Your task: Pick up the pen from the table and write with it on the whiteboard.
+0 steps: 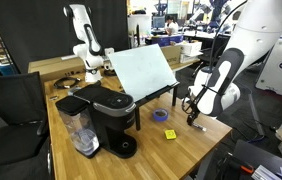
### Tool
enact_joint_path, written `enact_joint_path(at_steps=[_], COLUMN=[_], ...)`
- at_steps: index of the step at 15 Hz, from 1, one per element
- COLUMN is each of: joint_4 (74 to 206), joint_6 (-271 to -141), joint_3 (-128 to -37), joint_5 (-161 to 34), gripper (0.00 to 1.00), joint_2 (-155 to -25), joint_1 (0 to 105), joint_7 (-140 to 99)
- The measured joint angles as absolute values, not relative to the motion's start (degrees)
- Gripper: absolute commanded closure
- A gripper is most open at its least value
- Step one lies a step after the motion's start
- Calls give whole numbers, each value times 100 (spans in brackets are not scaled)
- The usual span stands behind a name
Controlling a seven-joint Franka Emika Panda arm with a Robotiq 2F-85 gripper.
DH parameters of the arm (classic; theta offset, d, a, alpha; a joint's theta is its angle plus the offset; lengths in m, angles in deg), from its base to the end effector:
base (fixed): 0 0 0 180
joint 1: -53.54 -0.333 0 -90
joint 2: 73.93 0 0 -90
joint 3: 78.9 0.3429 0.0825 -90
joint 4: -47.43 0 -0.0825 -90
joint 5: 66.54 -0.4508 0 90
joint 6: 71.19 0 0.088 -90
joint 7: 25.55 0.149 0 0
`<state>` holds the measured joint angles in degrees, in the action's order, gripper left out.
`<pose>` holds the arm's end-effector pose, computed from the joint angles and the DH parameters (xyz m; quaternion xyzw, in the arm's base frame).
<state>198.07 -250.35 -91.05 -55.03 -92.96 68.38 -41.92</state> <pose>0.4148 -0.2063 0.0714 0.9955 0.0162 0.0605 0.0711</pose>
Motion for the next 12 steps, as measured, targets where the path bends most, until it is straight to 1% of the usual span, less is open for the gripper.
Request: enact_joint_path(at_steps=[2,8,12], joint_4=[19802,19802,19812], joint_6=[-24665,-22974,-22319], joint_3=[-9157,-9159,-9109], joint_5=[-5502,-5490,-5490], gripper=[0,0,0], joint_2=[-9094,-7989,-7407], joint_1=[6759,6687,6607], joint_7=[-4149,-4148,-4148])
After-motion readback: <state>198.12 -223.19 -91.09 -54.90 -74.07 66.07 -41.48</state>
